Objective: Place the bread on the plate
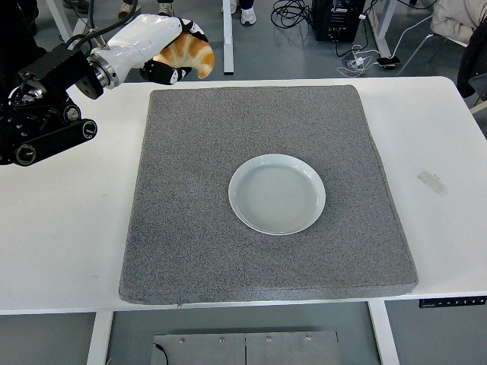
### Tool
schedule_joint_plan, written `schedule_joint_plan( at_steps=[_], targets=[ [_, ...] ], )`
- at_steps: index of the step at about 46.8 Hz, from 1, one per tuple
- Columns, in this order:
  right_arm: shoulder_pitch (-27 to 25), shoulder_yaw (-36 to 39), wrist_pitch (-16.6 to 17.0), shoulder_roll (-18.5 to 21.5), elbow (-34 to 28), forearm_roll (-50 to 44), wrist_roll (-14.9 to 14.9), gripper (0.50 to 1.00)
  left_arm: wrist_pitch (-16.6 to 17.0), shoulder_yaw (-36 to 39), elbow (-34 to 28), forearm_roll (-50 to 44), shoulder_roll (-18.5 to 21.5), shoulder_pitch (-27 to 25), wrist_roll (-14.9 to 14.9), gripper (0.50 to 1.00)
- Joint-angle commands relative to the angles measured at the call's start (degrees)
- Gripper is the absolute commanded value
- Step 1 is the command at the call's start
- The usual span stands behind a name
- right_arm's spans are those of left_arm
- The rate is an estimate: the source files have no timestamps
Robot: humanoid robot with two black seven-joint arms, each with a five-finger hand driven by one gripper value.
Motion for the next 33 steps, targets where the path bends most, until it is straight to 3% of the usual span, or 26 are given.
schedule_joint_plan(
  at_steps=[1,16,33],
  targets=[
    [0.0,0.0,0.01,0.0,0.01,0.0,0.0,1.0,-0.09,-0.11,-0.53,0.18,0.0,-0.31,0.01,0.5],
    [0.0,0.0,-0.08,0.0,0.01,0.0,0.0,1.0,-0.09,-1.52,-4.66,1.06,-0.7,-0.93,0.1,0.5],
    [0.0,0.0,0.01,0.0,0.01,0.0,0.0,1.0,-0.09,-1.6,-7.21,2.82,-5.36,-0.66,0.19,0.5]
  ],
)
